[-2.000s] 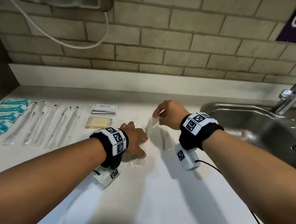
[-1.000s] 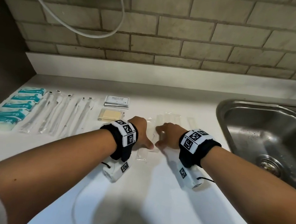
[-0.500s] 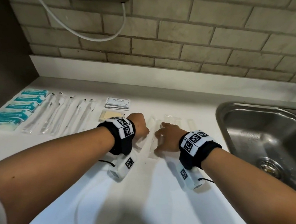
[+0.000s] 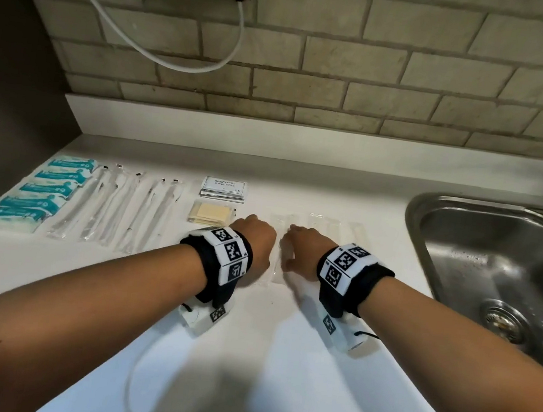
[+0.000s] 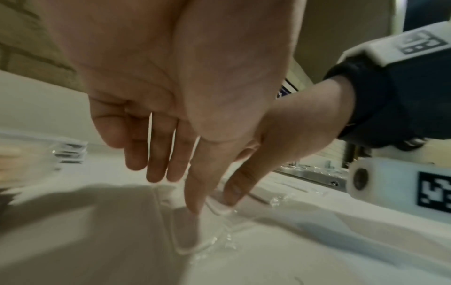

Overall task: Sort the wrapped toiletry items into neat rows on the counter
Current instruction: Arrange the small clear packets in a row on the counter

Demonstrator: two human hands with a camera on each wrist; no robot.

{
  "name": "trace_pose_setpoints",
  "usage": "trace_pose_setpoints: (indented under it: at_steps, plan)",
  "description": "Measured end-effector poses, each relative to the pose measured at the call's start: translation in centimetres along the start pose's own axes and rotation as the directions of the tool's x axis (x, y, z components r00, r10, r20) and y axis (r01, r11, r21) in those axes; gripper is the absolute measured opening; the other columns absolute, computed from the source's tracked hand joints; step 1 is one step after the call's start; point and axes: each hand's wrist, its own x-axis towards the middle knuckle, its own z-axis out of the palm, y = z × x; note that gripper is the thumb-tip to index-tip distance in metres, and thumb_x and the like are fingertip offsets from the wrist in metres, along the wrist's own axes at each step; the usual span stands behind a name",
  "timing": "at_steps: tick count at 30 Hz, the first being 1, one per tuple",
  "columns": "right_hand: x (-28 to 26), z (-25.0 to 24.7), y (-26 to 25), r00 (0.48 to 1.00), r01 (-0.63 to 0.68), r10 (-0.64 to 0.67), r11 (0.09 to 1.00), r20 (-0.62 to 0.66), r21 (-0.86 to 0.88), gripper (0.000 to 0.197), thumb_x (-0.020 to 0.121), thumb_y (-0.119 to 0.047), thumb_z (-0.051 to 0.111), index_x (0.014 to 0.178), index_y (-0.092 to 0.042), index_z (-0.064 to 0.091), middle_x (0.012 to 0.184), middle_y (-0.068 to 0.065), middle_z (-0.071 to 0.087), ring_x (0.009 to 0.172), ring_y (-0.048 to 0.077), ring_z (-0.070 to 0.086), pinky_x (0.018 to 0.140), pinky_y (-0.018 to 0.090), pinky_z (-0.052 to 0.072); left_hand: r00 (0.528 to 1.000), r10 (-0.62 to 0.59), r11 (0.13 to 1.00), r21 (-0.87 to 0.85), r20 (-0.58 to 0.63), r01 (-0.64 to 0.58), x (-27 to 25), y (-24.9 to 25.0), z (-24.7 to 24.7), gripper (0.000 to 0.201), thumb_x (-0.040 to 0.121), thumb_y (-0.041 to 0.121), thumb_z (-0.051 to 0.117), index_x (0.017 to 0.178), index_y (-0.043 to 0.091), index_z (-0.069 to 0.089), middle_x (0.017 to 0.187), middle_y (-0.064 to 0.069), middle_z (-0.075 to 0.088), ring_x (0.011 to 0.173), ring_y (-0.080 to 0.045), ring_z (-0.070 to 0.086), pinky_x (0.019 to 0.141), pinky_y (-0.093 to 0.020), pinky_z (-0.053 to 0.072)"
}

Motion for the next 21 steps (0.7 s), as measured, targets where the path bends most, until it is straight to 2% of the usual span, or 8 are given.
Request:
trace_pose_setpoints:
  at_steps: [2,7,11,14,16,18,20,21]
  plan:
    - [0.0,0.3,-0.1,1.000,-0.011,0.011,1.000,-0.004,-0.008,0.032,0.089,-0.030,0.062,0.111,-0.008,0.063,0.113,0.007,0.061,0.103,0.027,0.062,0.085,0.036,0.052,0.999,0.026,0.995,0.100,0.020,-0.028,-0.7,0.3,0.4,0.008,0.087,0.024,0.056,0.088,0.017,0.060,0.103,-0.008,0.055,0.108,-0.025,0.050,0.081,-0.031,0.038]
    - [-0.4,1.0,-0.8,0.999,-0.022,0.023,0.998,0.030,-0.050,0.019,0.087,-0.021,0.056,0.096,-0.010,0.069,0.093,0.007,0.071,0.078,0.023,0.063,0.060,0.025,0.047,0.994,0.092,0.936,0.337,0.050,-0.104,-0.8,0.3,1.2,0.022,0.090,0.032,0.050,0.101,0.021,0.065,0.102,0.005,0.065,0.113,-0.024,0.039,0.091,-0.038,0.027]
    - [-0.6,0.6,-1.3,0.997,0.029,-0.026,0.999,0.078,-0.045,0.021,0.090,-0.017,0.055,0.105,-0.006,0.064,0.101,0.010,0.069,0.087,0.027,0.065,0.072,0.031,0.052,0.993,0.059,0.955,0.284,0.098,-0.085,-0.8,-0.4,1.1,0.038,0.092,0.045,0.043,0.107,0.017,0.063,0.114,-0.001,0.064,0.126,-0.031,0.032,0.105,-0.046,0.022]
    - [-0.8,0.4,-1.4,0.996,0.040,-0.037,0.999,0.084,-0.030,0.025,0.091,-0.016,0.057,0.113,-0.005,0.060,0.110,0.012,0.067,0.100,0.030,0.065,0.085,0.037,0.053,0.992,0.018,0.970,0.239,0.122,-0.047,-1.3,-1.1,0.9,0.040,0.092,0.047,0.044,0.106,0.013,0.061,0.118,-0.007,0.062,0.134,-0.035,0.026,0.111,-0.048,0.017]
    - [-0.8,0.5,-1.6,0.998,0.033,-0.033,0.999,0.058,-0.005,0.027,0.092,-0.014,0.056,0.117,-0.004,0.060,0.112,0.013,0.067,0.101,0.030,0.065,0.086,0.037,0.053,0.991,-0.007,0.973,0.229,0.135,-0.024,-1.5,-1.5,0.9,0.039,0.093,0.047,0.044,0.103,0.013,0.060,0.120,-0.010,0.061,0.137,-0.036,0.024,0.112,-0.048,0.016]
    - [-0.9,0.9,-1.9,1.000,0.011,-0.011,1.000,-0.027,0.000,0.022,0.094,-0.014,0.051,0.111,-0.006,0.062,0.105,0.011,0.070,0.089,0.027,0.066,0.072,0.033,0.053,0.993,-0.009,0.979,0.204,0.120,-0.016,-1.6,-1.6,0.9,0.036,0.092,0.048,0.046,0.091,0.015,0.057,0.114,-0.010,0.063,0.135,-0.035,0.027,0.111,-0.048,0.018]
    - [-0.9,1.5,-2.3,0.994,-0.022,0.019,0.999,-0.108,-0.029,0.019,0.095,-0.016,0.049,0.100,-0.008,0.066,0.095,0.008,0.072,0.073,0.024,0.062,0.050,0.024,0.041,0.995,-0.003,0.982,0.186,0.103,-0.016,-1.5,-1.6,1.0,0.036,0.091,0.050,0.047,0.083,0.015,0.052,0.108,-0.009,0.065,0.131,-0.034,0.029,0.109,-0.047,0.019]
    - [-0.8,1.7,-2.4,0.993,-0.032,0.027,0.999,-0.114,-0.040,0.018,0.094,-0.016,0.050,0.097,-0.009,0.066,0.092,0.008,0.072,0.069,0.023,0.060,0.046,0.022,0.034,0.995,0.002,0.984,0.180,0.098,-0.020,-1.5,-1.6,1.0,0.036,0.091,0.050,0.048,0.081,0.015,0.051,0.106,-0.009,0.065,0.130,-0.034,0.030,0.108,-0.047,0.020]
